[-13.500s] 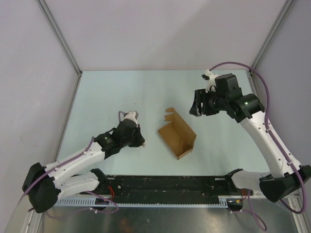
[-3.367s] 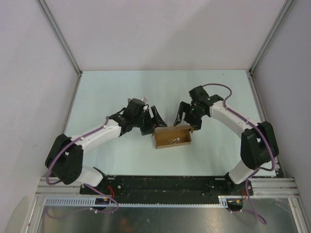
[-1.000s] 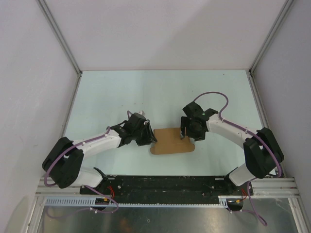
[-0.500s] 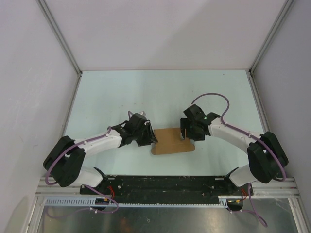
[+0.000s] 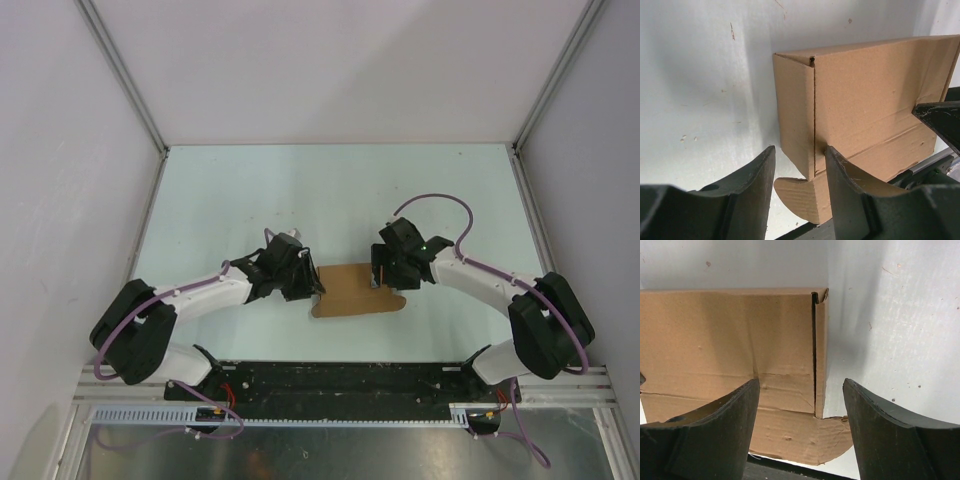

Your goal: Fold the paper box

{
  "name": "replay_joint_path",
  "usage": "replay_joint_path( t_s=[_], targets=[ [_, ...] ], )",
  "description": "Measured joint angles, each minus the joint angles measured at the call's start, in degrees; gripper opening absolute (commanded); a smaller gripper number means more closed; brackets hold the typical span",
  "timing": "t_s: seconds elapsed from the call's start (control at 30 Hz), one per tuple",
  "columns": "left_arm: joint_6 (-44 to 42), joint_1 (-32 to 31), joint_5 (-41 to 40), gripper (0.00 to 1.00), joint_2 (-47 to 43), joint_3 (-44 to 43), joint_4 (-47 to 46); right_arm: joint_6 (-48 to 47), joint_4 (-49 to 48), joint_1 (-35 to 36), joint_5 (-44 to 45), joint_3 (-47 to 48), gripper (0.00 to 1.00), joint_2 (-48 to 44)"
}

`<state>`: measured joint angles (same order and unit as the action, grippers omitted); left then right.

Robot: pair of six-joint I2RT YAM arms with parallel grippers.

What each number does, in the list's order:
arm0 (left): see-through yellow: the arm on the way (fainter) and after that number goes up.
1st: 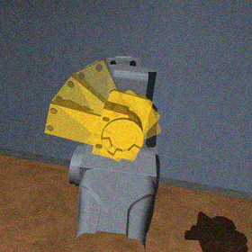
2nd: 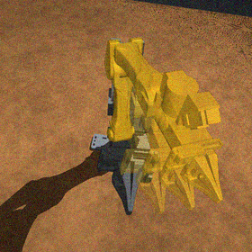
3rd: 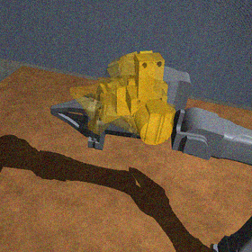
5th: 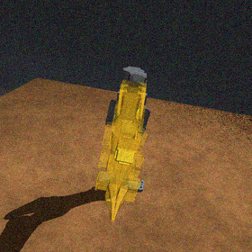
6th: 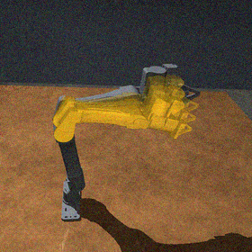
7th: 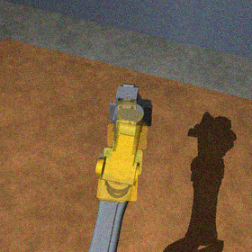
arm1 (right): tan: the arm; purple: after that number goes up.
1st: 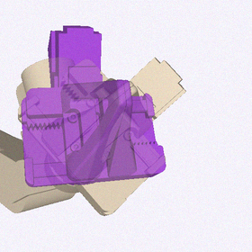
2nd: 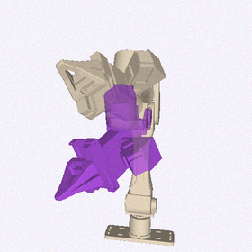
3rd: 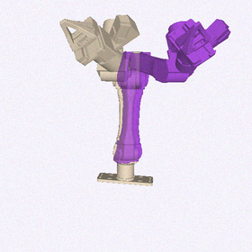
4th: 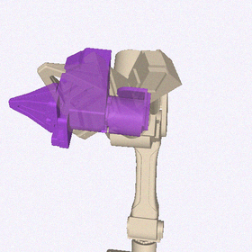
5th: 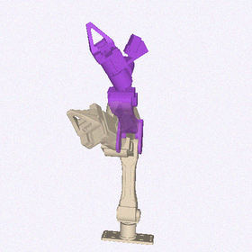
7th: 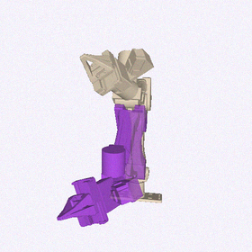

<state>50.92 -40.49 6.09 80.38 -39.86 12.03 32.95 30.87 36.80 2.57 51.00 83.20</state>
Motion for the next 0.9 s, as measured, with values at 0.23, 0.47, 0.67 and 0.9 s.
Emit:
replay_joint_path(
  t_s=[0.23, 0.47, 0.67, 0.9],
  targets=[
    [-1.42, -0.24, -1.05, 0.5, -0.55, 0.0, 0.07, 1.03, -0.92, 0.13, -0.44, -0.85, 0.73, -1.05],
    [-4.13, 0.22, -3.5, 0.5, -0.76, -1.31, 1.33, 4.24, -0.98, 0.66, -2.58, -1.33, 0.73, -1.55],
    [-6.93, 0.92, -4.92, 0.51, -0.76, -3.45, 2.73, 7.67, -1.03, 1.14, -4.55, -1.53, 0.73, -2.58],
    [-9.03, 0.94, -7.41, 0.63, -3.67, -4.76, 4.7, 8.46, -0.04, 1.49, -2.95, -2.25, 0.8, -8.48]
  ],
)
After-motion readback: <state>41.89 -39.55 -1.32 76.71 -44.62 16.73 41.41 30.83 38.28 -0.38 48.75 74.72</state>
